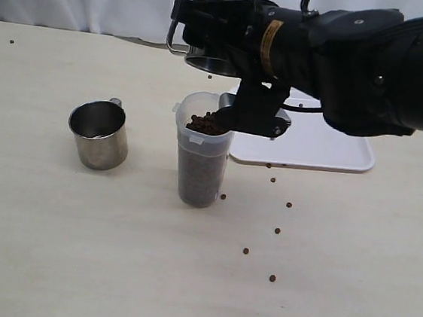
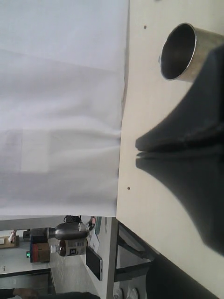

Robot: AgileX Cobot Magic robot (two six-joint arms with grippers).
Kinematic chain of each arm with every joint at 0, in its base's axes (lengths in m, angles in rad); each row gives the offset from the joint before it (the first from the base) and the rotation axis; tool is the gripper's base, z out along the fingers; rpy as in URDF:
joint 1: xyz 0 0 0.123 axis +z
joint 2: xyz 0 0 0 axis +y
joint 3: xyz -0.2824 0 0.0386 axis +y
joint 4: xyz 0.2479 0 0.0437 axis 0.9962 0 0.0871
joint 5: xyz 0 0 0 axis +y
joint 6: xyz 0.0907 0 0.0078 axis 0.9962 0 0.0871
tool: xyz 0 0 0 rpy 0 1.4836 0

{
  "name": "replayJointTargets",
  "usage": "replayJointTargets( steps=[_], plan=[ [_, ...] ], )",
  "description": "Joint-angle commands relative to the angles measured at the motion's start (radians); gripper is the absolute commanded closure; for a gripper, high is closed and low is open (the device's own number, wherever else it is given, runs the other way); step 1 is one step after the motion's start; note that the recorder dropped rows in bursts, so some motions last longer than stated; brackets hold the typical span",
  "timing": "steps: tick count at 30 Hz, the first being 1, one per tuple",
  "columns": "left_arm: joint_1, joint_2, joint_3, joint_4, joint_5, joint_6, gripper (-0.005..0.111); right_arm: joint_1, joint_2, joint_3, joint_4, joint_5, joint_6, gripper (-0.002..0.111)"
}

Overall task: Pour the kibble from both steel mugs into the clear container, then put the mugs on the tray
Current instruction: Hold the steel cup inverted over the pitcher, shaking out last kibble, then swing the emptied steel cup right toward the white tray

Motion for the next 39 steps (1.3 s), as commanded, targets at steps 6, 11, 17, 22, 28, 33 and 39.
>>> replayJointTargets(
  steps=[6,11,17,22,28,33,39],
  plan=[
    [-0.007,-0.005,0.002,-0.002,-0.016,-0.003,0.107,0.002,-0.005,-0.008,-0.046,0.025,-0.048,0.103],
    [-0.007,-0.005,0.002,-0.002,-0.016,-0.003,0.107,0.002,-0.005,-0.008,-0.046,-0.003,-0.064,0.103],
    [-0.007,-0.005,0.002,-0.002,-0.016,-0.003,0.107,0.002,-0.005,-0.008,-0.046,-0.042,-0.087,0.103],
    [-0.007,-0.005,0.002,-0.002,-0.016,-0.003,0.107,0.002,-0.005,-0.008,-0.046,-0.051,-0.089,0.103],
    [-0.007,-0.005,0.002,-0.002,-0.016,-0.003,0.107,0.018,-0.005,-0.008,-0.046,-0.059,-0.115,0.103],
    [-0.007,-0.005,0.002,-0.002,-0.011,-0.003,0.107,0.036,-0.005,-0.008,-0.046,-0.053,-0.134,0.103],
    [-0.007,-0.005,0.002,-0.003,-0.009,-0.003,0.107,0.036,-0.005,-0.008,-0.031,-0.048,0.112,0.103]
  ],
)
